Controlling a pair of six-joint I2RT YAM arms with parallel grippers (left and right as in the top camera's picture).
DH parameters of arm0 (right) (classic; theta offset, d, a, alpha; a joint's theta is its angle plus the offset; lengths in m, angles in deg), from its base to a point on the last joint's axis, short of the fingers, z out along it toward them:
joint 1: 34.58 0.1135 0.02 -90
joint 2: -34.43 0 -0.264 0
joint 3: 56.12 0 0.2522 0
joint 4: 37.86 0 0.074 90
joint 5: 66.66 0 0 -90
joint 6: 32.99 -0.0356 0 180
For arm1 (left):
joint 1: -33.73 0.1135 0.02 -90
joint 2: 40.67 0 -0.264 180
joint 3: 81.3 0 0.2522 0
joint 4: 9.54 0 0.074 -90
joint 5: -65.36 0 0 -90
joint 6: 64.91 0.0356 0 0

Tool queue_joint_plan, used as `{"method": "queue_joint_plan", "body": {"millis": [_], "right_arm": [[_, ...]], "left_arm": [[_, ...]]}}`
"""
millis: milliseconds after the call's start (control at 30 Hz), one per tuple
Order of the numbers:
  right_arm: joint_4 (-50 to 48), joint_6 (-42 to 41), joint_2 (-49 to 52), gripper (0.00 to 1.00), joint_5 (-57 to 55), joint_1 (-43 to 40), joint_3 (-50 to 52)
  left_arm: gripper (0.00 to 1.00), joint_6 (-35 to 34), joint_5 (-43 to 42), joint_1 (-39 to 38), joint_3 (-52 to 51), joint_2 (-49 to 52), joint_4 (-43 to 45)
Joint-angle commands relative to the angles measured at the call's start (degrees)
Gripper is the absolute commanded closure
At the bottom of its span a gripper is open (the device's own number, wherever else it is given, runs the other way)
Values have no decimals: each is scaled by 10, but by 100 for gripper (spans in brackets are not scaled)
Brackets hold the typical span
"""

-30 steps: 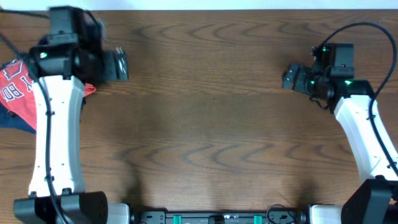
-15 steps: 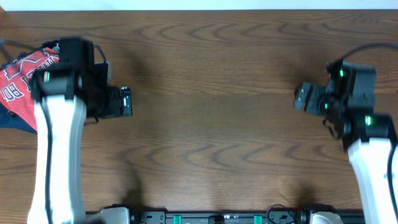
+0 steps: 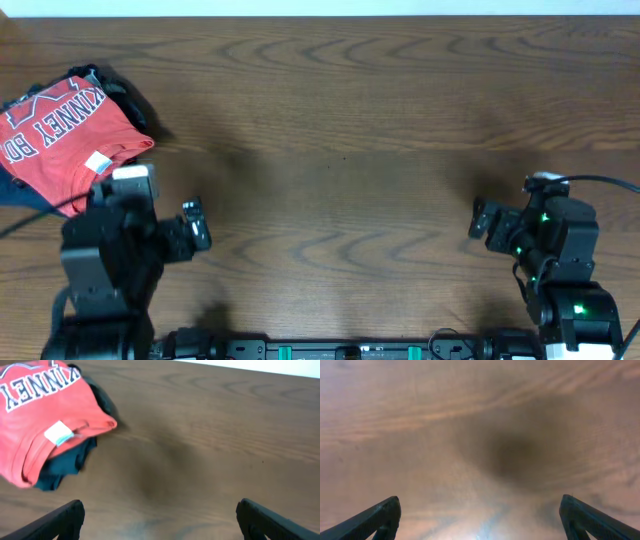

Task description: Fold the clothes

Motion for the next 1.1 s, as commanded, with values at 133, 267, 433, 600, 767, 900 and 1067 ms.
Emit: {"method": "queue_joint_plan", "body": {"millis": [133,267,433,600,767,900,1067], "right_arm": [[59,0,-2,1,-6,6,6],[81,0,-2,1,-6,6,6],[83,0,-2,1,-6,6,6],[83,0,-7,1,-6,6,8],[73,13,-26,1,-30,2,10],[-14,80,-76,1,-5,3,43],[-202,114,-173,1,31,3,151]], "left_arm": [[2,-6,2,-2,-2,-28,-9],[2,-7,2,-2,-2,-27,-11],[2,-7,2,-2,-2,-27,-11],[2,-7,2,-2,-2,-27,-11],[2,-7,2,-2,-2,-27,-11],[2,-7,2,-2,-2,-27,-11],[2,-6,2,-2,-2,-27,-11]]}}
